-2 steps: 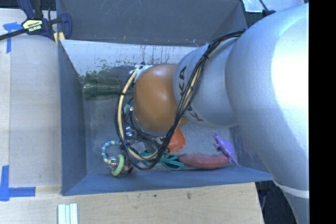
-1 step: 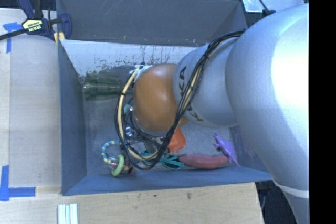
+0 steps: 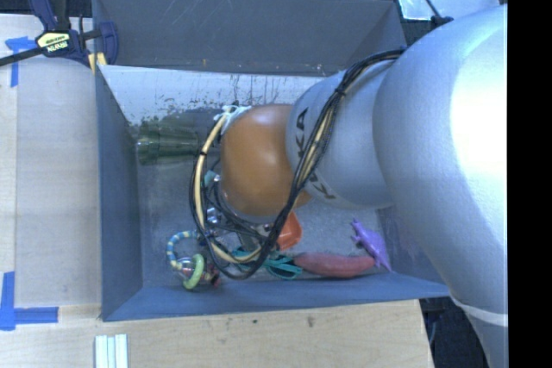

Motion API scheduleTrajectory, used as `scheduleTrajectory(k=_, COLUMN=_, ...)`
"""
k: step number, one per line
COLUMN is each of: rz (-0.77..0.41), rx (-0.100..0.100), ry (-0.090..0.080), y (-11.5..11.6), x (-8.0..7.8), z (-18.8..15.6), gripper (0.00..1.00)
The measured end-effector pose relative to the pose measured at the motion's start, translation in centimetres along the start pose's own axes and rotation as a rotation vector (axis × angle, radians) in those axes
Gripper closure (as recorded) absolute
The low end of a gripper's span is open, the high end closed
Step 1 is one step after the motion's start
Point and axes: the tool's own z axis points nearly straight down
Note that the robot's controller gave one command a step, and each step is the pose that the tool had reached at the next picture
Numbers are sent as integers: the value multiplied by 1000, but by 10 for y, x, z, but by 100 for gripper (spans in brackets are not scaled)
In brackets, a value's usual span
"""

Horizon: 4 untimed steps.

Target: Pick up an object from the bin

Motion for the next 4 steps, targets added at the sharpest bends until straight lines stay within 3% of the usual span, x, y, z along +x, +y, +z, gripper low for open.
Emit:
scheduleTrajectory(k=3, rz=0, rx=0, ry=8, y=0, x=2, z=-45, gripper=100)
scheduleTrajectory(k=4, rz=0, rx=0, ry=0, y=0, x=-1, z=-68, gripper=100)
